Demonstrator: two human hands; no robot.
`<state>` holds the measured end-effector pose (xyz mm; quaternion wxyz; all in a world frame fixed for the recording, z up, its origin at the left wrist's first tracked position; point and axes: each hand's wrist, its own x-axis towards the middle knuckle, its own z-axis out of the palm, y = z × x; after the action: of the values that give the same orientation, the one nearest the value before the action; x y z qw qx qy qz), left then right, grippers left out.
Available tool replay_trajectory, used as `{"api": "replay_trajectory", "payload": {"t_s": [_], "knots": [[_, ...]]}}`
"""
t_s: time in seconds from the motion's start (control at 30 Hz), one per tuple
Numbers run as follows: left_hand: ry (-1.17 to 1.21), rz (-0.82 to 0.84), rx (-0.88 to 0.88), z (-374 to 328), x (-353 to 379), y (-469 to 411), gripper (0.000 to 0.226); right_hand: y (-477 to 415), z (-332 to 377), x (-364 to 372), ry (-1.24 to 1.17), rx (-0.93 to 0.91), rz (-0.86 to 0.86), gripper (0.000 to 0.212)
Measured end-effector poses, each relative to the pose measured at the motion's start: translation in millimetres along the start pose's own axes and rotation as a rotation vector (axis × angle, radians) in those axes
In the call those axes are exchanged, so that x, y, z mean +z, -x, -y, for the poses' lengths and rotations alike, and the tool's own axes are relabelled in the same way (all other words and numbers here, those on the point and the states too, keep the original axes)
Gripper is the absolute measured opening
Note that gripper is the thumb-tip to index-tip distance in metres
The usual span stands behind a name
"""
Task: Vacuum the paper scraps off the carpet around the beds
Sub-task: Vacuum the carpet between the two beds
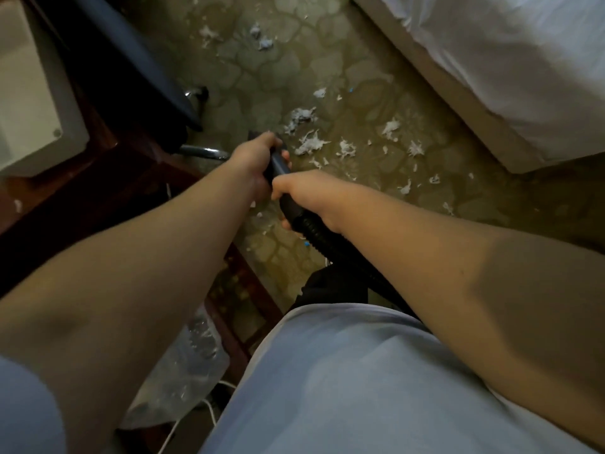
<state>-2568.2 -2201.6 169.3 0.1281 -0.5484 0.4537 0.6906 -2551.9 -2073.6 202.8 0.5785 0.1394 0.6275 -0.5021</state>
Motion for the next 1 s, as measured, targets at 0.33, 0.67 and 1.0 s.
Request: {"api": "replay_trajectory", "payload": {"t_s": [0.33,0.67,1.0], "knots": [[-0.115,-0.071,-0.031,49.2,-23.6,-7.2,0.007,-19.8,-45.6,28.9,-0.101,0.224,0.093,0.079],[0.004,-0.087,-0.117,121.5,-24.7,8.1,0.015,3.3,-91.3,9.7,0.021,0.258,0.066,0.03],[0.069,-0.086,-0.151,194.6,15.8,60.2,0.009,51.3,-156.7,-31.0,0.105,0.267,0.035,0.029]]}}
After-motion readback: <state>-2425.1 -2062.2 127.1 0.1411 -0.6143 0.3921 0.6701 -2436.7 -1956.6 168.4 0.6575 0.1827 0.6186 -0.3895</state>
